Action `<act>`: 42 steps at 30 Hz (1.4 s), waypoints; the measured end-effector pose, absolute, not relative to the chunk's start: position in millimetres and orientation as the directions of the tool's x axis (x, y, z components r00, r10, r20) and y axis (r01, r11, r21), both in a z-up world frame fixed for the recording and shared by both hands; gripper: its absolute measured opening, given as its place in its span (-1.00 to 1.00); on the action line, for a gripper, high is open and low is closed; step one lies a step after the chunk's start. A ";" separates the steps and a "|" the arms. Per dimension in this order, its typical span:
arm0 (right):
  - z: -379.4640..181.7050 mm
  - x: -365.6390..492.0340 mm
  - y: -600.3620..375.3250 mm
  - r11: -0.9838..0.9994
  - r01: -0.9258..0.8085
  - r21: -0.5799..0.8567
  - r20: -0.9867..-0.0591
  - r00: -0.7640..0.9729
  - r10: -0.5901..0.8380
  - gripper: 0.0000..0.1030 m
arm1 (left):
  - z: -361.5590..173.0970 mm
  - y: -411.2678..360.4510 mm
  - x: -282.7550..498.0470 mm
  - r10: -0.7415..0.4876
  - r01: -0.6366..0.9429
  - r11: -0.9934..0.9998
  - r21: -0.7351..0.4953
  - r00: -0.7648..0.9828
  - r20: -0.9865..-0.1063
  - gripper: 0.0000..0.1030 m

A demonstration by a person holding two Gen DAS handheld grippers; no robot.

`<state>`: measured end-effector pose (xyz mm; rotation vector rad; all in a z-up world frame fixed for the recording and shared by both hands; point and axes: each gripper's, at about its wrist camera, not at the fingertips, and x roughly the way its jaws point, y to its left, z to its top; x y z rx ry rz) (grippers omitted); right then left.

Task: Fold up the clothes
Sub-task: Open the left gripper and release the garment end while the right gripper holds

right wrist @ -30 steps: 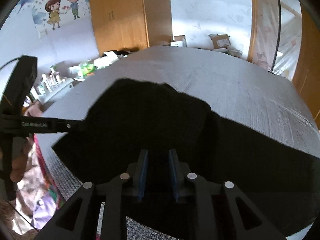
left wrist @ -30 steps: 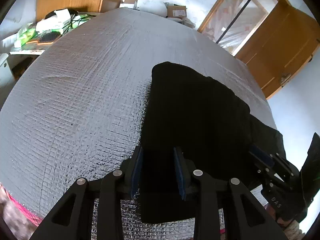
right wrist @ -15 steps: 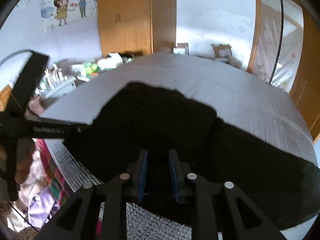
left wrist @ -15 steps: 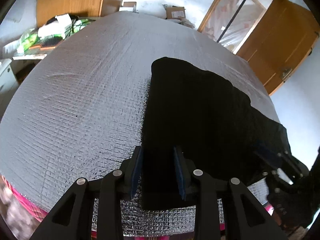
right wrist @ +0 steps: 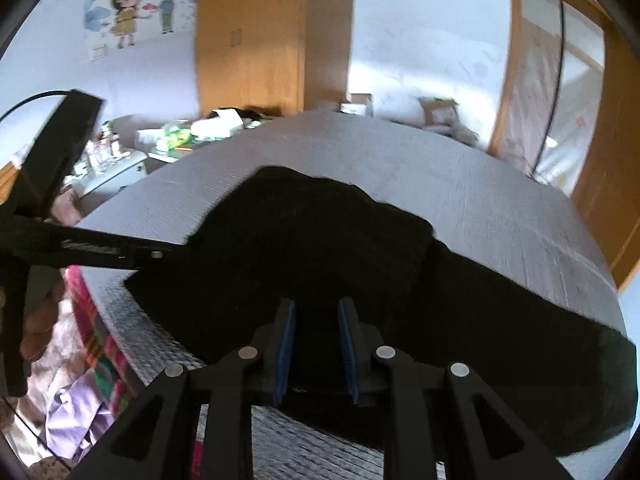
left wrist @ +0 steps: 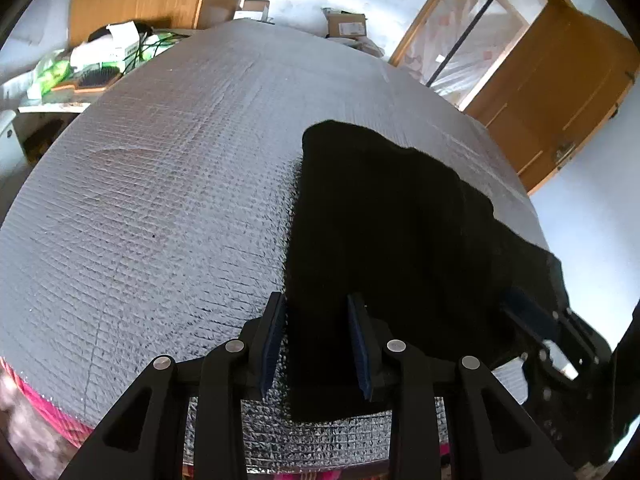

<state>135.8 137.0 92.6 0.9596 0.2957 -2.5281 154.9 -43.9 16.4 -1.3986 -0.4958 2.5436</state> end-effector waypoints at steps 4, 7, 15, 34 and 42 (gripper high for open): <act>98.6 138.5 120.6 -0.866 0.499 -0.030 -0.656 -0.664 -0.360 -0.28 | 24.3 -50.7 160.9 0.330 -0.012 -0.921 -0.388 -0.553 -0.765 -0.37; 99.3 138.4 106.1 -0.842 0.539 -0.007 -0.655 -0.639 -0.403 -0.21 | 27.2 -58.0 150.8 0.330 -0.001 -0.919 -0.395 -0.552 -0.766 -0.36; 88.2 131.2 69.8 -0.777 0.621 0.101 -0.684 -0.524 -0.507 -0.04 | 29.6 -78.2 134.7 0.372 0.010 -0.898 -0.440 -0.517 -0.771 -0.24; 60.2 147.4 43.4 -0.739 0.672 0.050 -0.711 -0.495 -0.499 0.13 | 17.3 -92.9 87.6 0.433 0.000 -0.875 -0.483 -0.444 -0.784 -0.22; 54.0 154.0 36.4 -0.747 0.664 -0.033 -0.709 -0.542 -0.451 0.16 | 17.2 -85.1 85.9 0.433 -0.014 -0.881 -0.473 -0.431 -0.792 -0.22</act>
